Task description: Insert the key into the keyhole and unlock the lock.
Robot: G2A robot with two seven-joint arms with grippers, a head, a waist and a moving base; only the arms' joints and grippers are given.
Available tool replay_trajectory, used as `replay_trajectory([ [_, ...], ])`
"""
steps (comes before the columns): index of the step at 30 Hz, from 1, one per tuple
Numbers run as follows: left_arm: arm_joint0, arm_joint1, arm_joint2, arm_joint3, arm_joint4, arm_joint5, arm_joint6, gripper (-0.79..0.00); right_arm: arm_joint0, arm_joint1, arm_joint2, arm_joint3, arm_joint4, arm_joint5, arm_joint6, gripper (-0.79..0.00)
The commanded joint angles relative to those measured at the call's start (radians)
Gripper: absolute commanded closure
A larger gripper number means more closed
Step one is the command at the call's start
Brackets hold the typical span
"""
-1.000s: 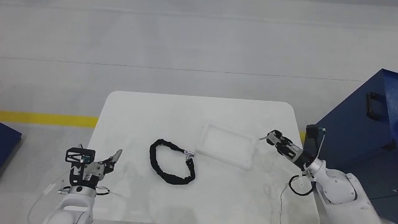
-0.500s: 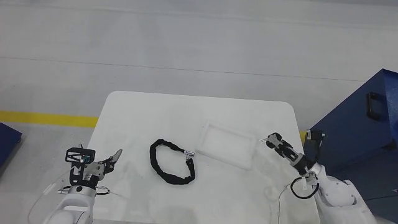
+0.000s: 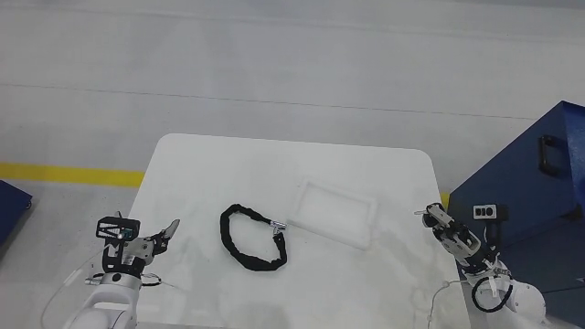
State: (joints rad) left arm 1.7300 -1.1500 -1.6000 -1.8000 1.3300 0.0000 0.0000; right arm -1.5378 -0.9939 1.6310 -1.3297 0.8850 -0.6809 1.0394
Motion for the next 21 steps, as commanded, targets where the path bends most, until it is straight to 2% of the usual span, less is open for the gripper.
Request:
replay_trajectory([
  [1, 0.0, 0.0, 0.0, 0.0, 0.0, 0.0, 0.0, -0.785, 0.0, 0.0, 0.001, 0.0, -0.002, -0.002, 0.002, 0.0],
  [7, -0.004, 0.0, 0.0, 0.002, 0.005, -0.006, -0.011, -0.785, 0.0, 0.0, 0.001, 0.0, -0.002, -0.002, 0.002, 0.0],
  [11, -0.038, 0.004, 0.023, -0.022, 0.03, -0.108, -0.078, -0.785, 0.0, 0.0, 0.001, 0.0, -0.002, -0.002, 0.002, 0.0],
  [17, -0.141, 0.006, 0.141, -0.048, 0.088, -0.287, -0.264, -0.785, 0.0, 0.0, 0.001, 0.0, -0.002, -0.002, 0.002, 0.0],
  [21, -0.229, 0.0, 0.238, -0.011, 0.176, -0.325, -0.333, -0.785, 0.0, 0.0, 0.001, 0.0, -0.002, -0.002, 0.002, 0.0],
])
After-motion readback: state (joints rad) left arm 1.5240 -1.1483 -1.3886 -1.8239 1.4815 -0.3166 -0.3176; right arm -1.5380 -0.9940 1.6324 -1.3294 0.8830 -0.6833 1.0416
